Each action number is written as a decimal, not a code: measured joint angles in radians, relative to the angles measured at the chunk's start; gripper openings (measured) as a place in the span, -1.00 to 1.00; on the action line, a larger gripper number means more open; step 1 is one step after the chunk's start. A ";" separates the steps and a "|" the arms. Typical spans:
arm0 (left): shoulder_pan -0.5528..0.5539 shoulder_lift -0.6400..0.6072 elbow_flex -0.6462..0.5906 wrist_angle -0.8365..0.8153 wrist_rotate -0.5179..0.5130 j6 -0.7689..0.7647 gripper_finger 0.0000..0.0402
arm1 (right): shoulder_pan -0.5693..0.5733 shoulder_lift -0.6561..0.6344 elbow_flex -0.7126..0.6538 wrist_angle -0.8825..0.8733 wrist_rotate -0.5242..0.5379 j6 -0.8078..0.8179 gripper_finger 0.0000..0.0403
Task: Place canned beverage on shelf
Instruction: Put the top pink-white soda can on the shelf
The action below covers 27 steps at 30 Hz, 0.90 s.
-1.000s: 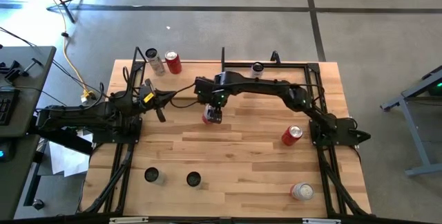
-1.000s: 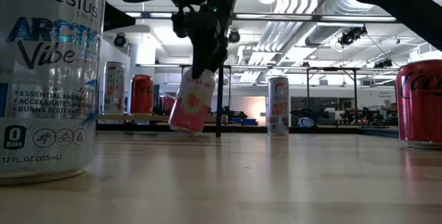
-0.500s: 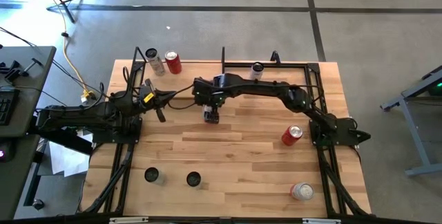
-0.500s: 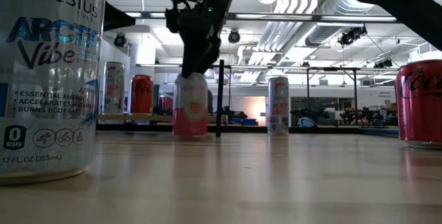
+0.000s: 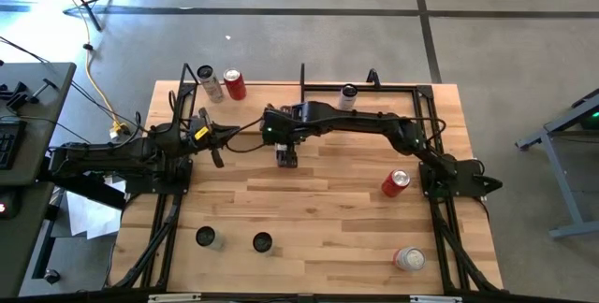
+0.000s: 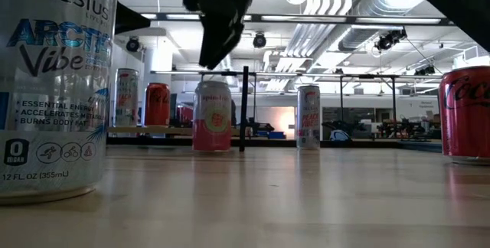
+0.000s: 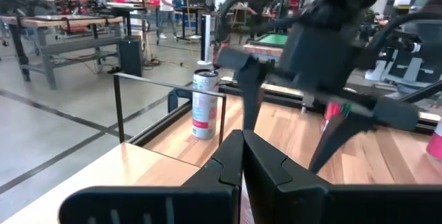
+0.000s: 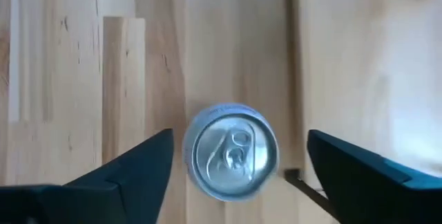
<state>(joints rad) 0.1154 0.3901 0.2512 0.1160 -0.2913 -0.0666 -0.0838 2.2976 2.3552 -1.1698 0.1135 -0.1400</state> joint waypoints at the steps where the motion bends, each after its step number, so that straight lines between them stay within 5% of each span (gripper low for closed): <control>1: 0.000 0.000 0.000 0.000 -0.001 0.000 -1.00 | 0.006 -0.013 -0.006 -0.007 0.019 -0.004 0.48; 7: -0.006 0.039 0.000 0.000 -0.005 -0.025 -1.00 | 0.047 -0.068 -0.014 -0.026 0.179 -0.073 -0.14; 13: -0.025 0.099 0.000 0.011 -0.006 -0.027 -1.00 | 0.050 -0.079 -0.058 0.054 0.070 -0.084 -0.93; 18: -0.043 0.149 0.040 -0.012 -0.007 -0.027 -1.00 | 0.089 -0.163 -0.332 0.340 0.090 -0.106 -0.92; 27: -0.058 0.292 0.052 0.041 -0.062 0.018 -1.00 | 0.149 -0.561 -1.075 1.014 0.155 -0.016 -0.99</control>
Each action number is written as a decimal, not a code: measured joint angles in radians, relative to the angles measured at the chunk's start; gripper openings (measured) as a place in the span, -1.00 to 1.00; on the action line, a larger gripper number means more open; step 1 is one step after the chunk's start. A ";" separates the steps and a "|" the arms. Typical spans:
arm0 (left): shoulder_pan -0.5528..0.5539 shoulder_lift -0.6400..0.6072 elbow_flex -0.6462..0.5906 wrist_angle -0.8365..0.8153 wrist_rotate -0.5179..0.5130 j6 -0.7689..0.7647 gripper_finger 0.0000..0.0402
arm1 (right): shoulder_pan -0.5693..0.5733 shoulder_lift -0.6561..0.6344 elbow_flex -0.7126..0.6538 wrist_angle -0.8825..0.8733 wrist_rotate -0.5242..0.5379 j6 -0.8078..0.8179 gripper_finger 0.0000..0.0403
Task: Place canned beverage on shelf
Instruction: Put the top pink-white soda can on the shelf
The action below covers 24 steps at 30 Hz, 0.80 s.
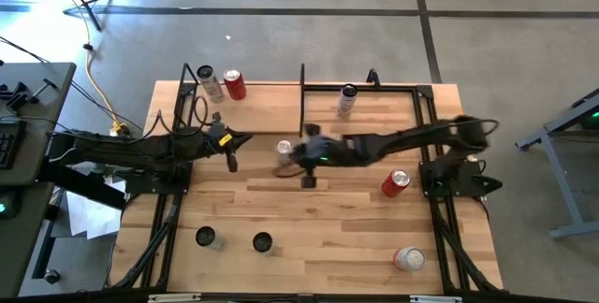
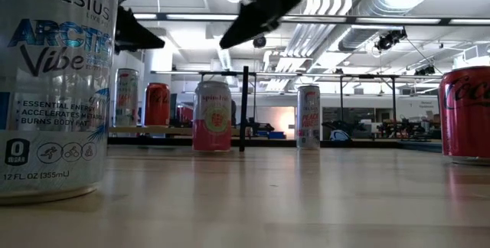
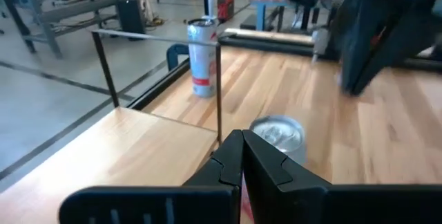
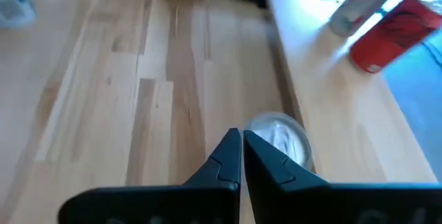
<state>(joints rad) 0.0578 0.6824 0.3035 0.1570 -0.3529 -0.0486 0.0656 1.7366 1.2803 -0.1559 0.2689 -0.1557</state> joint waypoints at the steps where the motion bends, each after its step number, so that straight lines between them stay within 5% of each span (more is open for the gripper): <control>1: -0.001 0.024 0.000 0.029 0.000 -0.002 -1.00 | 0.006 -0.044 -0.069 0.059 0.017 0.015 -0.99; 6: -0.040 0.153 0.067 0.060 -0.055 -0.052 -1.00 | 0.026 -0.239 -0.346 0.280 0.093 0.019 -1.00; 11: -0.128 0.310 0.171 0.052 -0.172 -0.059 -0.81 | 0.020 -0.402 -0.493 0.325 0.147 0.017 -1.00; 24: -0.227 0.607 0.321 0.046 -0.364 -0.429 0.40 | 0.019 -0.569 -0.605 0.342 0.149 -0.036 -1.00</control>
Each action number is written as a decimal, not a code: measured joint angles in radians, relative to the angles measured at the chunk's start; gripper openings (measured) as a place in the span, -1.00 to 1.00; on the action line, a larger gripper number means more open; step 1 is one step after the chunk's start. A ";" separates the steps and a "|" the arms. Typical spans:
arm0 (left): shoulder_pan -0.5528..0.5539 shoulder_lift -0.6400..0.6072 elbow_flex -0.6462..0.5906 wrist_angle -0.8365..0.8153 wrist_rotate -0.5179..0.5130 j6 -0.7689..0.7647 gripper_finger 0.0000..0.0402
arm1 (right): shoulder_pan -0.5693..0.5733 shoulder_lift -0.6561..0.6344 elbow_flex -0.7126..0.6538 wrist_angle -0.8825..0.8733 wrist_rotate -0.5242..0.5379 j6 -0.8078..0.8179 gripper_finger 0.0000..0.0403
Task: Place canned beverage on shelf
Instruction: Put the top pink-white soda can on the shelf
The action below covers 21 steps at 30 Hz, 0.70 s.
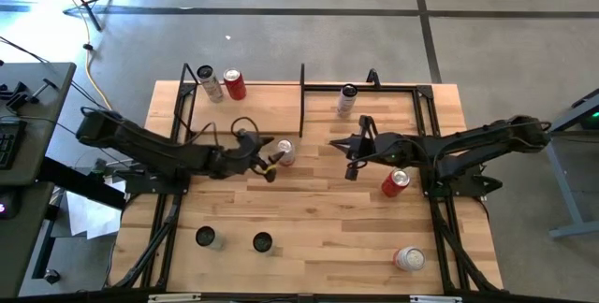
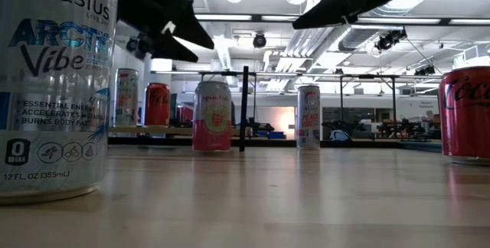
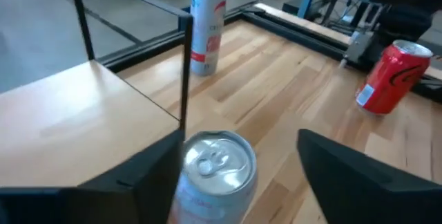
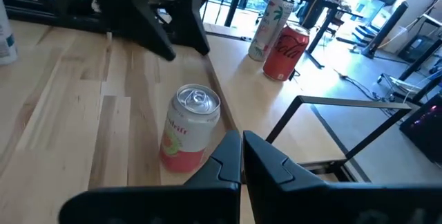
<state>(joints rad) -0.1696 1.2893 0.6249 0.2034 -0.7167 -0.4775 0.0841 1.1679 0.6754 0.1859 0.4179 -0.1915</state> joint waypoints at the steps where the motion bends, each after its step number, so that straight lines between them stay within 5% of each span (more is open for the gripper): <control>1: 0.003 0.014 0.011 -0.005 0.000 0.004 0.47 | 0.000 0.000 0.000 -0.003 0.000 -0.001 -1.00; 12: 0.101 0.103 0.217 -0.359 0.152 0.025 0.61 | 0.001 0.001 0.003 -0.008 -0.006 -0.001 -1.00; 21: 0.164 0.175 0.249 -0.387 0.263 0.034 0.61 | 0.002 0.001 0.004 -0.013 -0.006 -0.001 -1.00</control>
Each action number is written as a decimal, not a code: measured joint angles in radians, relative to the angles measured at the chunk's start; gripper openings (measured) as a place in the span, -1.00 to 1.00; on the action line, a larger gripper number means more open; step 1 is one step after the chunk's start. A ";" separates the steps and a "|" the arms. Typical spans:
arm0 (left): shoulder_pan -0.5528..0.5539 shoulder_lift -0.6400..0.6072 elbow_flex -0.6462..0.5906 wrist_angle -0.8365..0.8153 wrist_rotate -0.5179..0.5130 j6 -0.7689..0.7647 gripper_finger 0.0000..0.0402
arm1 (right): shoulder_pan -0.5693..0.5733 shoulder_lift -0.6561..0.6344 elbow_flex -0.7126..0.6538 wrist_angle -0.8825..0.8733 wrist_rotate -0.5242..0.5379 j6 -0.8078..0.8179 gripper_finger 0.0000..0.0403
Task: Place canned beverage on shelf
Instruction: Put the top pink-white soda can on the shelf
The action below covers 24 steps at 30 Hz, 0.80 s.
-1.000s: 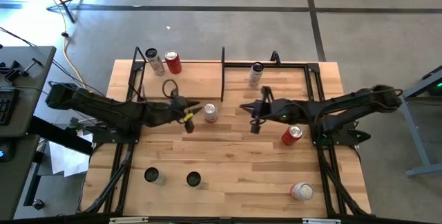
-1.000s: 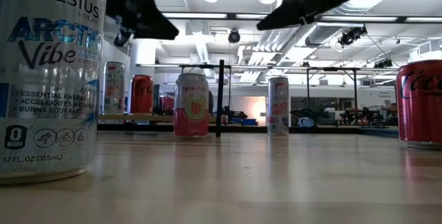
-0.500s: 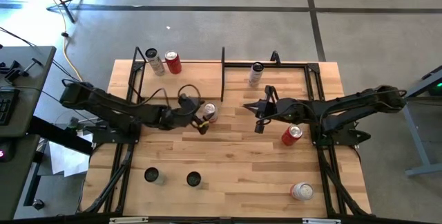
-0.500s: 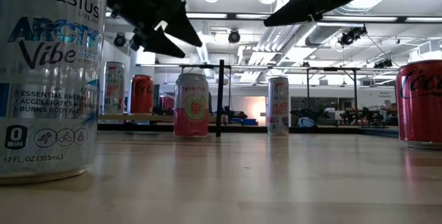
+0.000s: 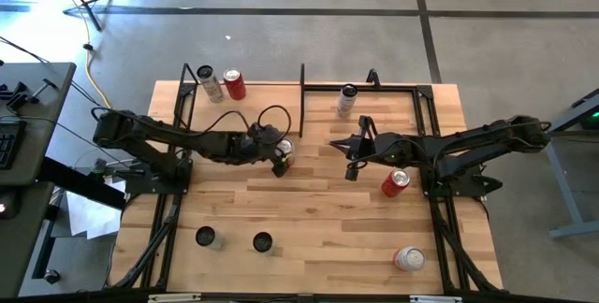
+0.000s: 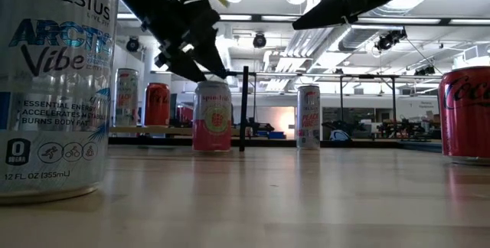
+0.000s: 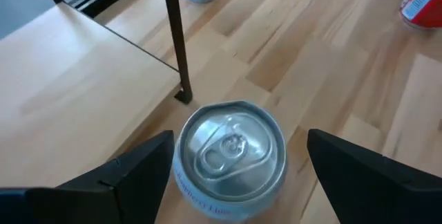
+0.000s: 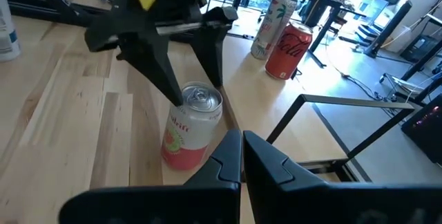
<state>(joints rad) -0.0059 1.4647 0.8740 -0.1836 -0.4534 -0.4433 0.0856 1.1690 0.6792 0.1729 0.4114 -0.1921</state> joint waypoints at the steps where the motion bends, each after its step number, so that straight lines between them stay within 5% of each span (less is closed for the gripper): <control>1: 0.003 0.006 0.001 0.003 0.002 -0.004 0.61 | 0.000 0.000 0.000 -0.003 0.000 0.000 -1.00; 14: 0.013 0.032 0.000 0.000 -0.001 -0.009 0.59 | 0.000 0.000 0.000 -0.004 -0.002 0.000 -1.00; 24: 0.013 0.034 0.002 -0.018 0.004 0.007 0.17 | 0.000 0.000 0.000 -0.003 -0.002 0.008 -1.00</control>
<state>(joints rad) 0.0074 1.4982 0.8761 -0.2015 -0.4489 -0.4361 0.0856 1.1694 0.6796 0.1695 0.4091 -0.1837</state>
